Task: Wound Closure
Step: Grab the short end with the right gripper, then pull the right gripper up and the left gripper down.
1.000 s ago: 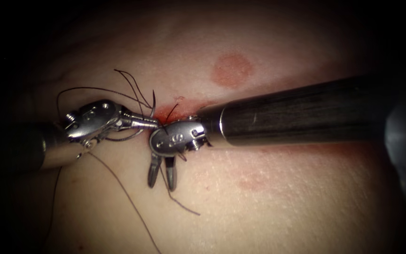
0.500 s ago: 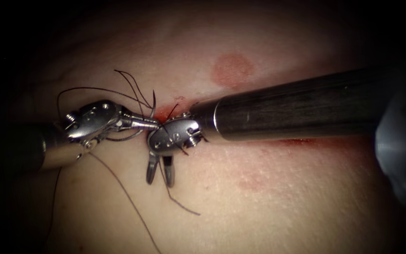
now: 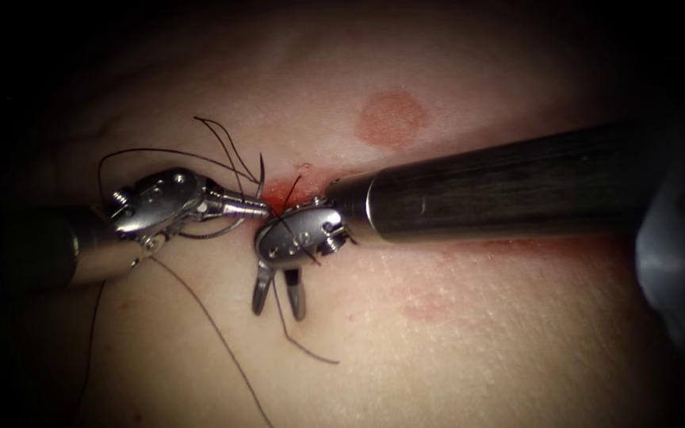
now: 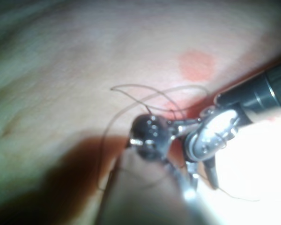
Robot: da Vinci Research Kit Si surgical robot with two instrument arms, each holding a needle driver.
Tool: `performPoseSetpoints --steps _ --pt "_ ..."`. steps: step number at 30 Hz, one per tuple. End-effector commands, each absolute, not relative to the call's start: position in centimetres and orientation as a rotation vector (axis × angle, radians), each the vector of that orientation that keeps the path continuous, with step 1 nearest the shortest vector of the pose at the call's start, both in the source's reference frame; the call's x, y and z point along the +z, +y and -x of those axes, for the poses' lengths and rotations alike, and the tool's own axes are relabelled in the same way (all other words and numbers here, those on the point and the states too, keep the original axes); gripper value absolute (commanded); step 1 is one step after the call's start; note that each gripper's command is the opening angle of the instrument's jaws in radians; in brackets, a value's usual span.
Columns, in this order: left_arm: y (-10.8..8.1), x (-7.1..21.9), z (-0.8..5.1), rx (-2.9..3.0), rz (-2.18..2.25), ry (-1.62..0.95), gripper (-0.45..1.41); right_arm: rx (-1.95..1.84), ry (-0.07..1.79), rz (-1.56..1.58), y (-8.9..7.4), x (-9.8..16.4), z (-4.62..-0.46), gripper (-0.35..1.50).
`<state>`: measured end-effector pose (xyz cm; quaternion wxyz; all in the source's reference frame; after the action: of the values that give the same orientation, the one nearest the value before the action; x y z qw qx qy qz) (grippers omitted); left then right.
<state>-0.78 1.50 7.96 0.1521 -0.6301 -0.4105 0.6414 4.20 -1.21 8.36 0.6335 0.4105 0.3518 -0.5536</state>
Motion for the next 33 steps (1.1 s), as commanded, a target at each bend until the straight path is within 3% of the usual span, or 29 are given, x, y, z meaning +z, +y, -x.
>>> performPoseSetpoints --steps 1,2,3,22,33 --pt "1.5 8.0 0.83 1.839 1.809 -1.181 -0.35 -1.272 0.796 -0.936 -1.3 8.4 -4.26 -0.05" --pt "1.5 8.0 0.83 1.839 1.809 -1.182 -0.35 -1.276 0.788 -0.937 -1.3 8.4 -4.27 -0.32" --pt "1.5 8.0 0.83 1.839 1.809 -1.182 -0.35 -1.289 0.771 -0.926 -1.3 8.4 -4.28 -0.35" --pt "1.5 8.0 0.79 1.84 1.811 -1.187 -0.35 -0.85 1.108 -0.753 -0.7 8.2 -4.18 -0.35" --pt "1.4 8.0 0.72 1.842 1.809 -1.184 -0.35 -0.543 1.145 -0.677 -0.2 8.2 -3.99 -0.35"
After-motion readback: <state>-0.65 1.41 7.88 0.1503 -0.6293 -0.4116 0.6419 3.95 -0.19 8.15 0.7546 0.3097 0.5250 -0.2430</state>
